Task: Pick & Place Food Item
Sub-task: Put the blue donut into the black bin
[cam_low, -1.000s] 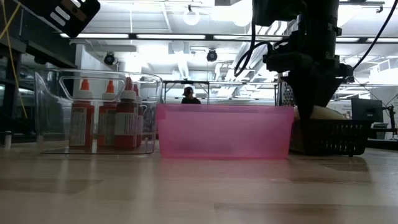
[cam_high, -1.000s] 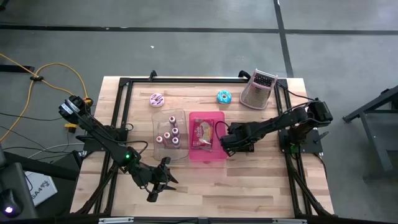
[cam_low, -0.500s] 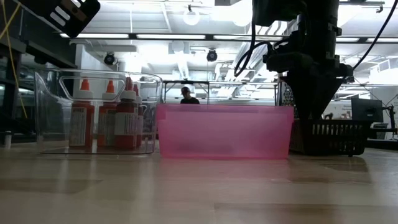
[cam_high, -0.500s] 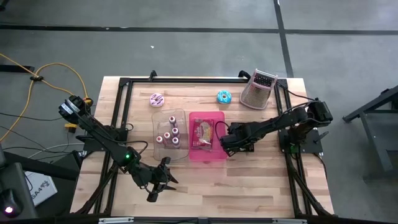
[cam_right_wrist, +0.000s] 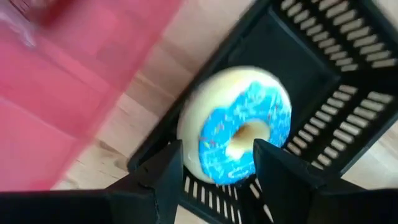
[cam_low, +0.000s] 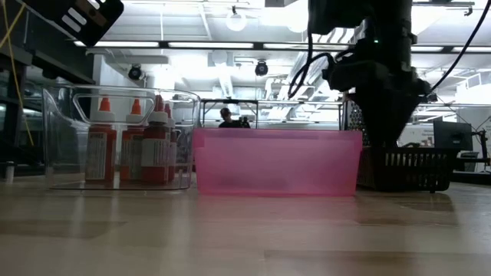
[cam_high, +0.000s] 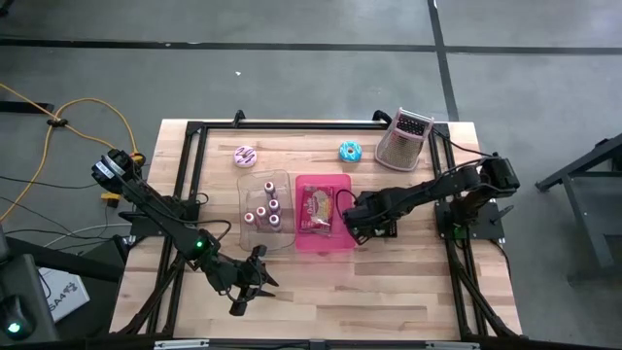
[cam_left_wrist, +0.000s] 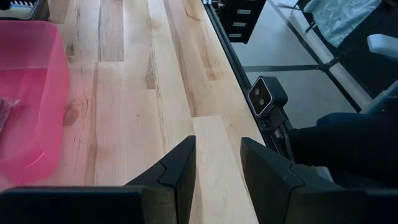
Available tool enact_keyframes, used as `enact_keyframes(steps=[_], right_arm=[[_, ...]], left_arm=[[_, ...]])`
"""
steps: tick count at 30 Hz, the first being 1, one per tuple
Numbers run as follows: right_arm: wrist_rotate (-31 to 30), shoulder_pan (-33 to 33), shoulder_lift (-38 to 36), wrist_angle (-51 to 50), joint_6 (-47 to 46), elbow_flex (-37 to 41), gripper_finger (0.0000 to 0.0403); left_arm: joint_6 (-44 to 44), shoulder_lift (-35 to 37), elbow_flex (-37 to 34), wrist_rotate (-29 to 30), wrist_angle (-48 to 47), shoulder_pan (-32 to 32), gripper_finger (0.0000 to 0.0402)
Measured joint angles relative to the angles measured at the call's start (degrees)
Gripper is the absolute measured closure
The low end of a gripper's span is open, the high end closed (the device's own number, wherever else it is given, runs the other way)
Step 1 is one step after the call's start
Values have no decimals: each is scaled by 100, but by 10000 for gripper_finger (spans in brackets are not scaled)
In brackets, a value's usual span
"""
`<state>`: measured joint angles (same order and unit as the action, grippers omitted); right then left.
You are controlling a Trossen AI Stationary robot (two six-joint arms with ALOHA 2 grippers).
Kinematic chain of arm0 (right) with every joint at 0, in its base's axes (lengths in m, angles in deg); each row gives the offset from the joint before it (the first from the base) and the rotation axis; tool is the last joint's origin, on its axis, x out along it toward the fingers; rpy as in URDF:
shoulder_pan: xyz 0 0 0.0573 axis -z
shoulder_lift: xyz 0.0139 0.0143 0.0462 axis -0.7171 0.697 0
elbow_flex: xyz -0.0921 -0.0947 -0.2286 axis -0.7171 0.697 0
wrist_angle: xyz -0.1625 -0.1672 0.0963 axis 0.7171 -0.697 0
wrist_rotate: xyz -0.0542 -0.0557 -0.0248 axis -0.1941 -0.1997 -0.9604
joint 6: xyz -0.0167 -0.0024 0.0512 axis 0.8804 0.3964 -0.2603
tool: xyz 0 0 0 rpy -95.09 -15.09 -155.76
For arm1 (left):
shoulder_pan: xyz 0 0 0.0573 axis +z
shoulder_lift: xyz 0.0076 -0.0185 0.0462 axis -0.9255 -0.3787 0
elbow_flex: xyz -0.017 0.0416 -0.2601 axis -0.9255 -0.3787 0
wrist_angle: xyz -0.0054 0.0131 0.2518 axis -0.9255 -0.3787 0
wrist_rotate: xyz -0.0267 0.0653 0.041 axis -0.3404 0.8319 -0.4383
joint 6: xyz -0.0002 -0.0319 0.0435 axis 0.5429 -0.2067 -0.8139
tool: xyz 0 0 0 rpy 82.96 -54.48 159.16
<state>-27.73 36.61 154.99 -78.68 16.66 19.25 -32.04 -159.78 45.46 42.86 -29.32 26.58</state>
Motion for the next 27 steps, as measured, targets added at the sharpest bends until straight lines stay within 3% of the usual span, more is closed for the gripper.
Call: enact_keyframes(steps=[17, 27], right_arm=[[-234, 1371, 0, -161, 1405, -1082, 220], [41, 2346, -2, 739, 2136, -1099, 220]], left_arm=[[-3, 0, 0, 0, -84, 0, 279], [-1, 0, 0, 0, -83, 1, 279]])
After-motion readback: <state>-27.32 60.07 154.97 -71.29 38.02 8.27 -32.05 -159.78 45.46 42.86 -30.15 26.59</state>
